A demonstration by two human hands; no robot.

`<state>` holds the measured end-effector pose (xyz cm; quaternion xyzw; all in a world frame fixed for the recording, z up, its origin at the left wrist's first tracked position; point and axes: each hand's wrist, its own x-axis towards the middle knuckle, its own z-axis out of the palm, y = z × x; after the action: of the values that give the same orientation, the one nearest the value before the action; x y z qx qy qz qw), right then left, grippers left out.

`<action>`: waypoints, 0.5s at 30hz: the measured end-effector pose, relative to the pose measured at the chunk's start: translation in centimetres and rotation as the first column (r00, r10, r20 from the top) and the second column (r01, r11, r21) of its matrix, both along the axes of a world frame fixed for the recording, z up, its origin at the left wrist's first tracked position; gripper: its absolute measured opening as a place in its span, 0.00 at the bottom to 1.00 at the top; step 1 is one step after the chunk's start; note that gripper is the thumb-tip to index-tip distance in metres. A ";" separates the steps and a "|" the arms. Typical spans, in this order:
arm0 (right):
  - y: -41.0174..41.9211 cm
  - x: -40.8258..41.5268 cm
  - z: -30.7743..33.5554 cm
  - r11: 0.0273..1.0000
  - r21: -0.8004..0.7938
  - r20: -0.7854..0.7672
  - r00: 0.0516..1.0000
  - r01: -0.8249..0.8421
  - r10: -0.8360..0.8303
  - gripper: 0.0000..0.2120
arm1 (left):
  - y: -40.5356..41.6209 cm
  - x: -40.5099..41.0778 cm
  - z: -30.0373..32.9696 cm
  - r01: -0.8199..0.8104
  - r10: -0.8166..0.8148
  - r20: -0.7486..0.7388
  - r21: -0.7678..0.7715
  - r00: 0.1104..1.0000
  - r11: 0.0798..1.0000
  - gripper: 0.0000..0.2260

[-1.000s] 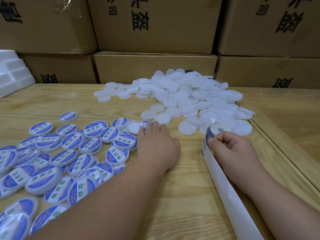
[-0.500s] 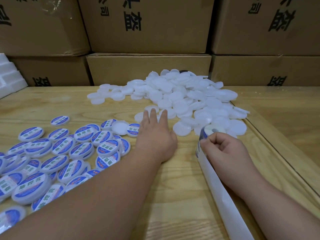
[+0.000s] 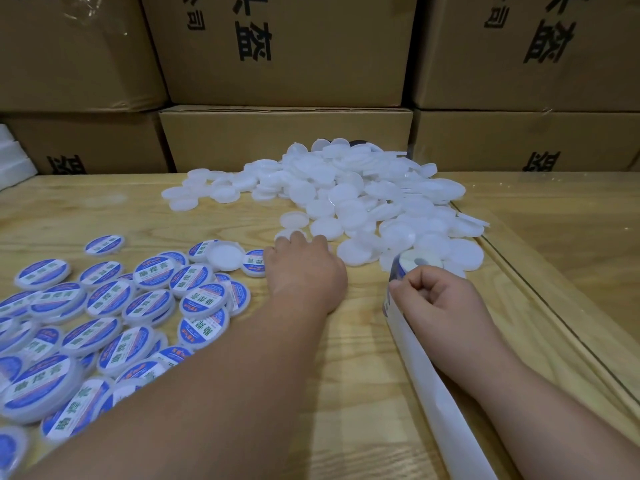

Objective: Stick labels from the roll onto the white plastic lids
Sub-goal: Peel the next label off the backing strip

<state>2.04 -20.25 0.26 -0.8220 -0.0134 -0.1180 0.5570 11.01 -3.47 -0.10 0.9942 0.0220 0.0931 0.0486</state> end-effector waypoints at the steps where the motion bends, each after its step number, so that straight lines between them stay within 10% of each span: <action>1: 0.0 0.0 -0.1 1.000 0.001 0.001 1.000 0.000 0.000 0.14 | -0.2 -0.2 -0.1 0.015 -0.015 0.029 -0.001 0.999 1.000 0.17; 11: 0.0 0.0 -0.1 1.000 0.003 -0.009 1.000 -0.011 0.011 0.13 | 1.7 -1.6 -0.9 -0.012 0.014 0.033 -0.062 0.999 0.998 0.44; 15: 0.0 0.0 -0.1 1.000 0.001 -0.016 1.000 -0.005 0.005 0.13 | 2.7 -1.3 -0.4 0.065 -0.066 -0.089 -0.018 0.994 0.998 0.39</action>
<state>2.03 -20.20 0.18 -0.8227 -0.0110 -0.1101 0.5576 9.67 -0.81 -0.54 0.9972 -0.0076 0.0466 0.0582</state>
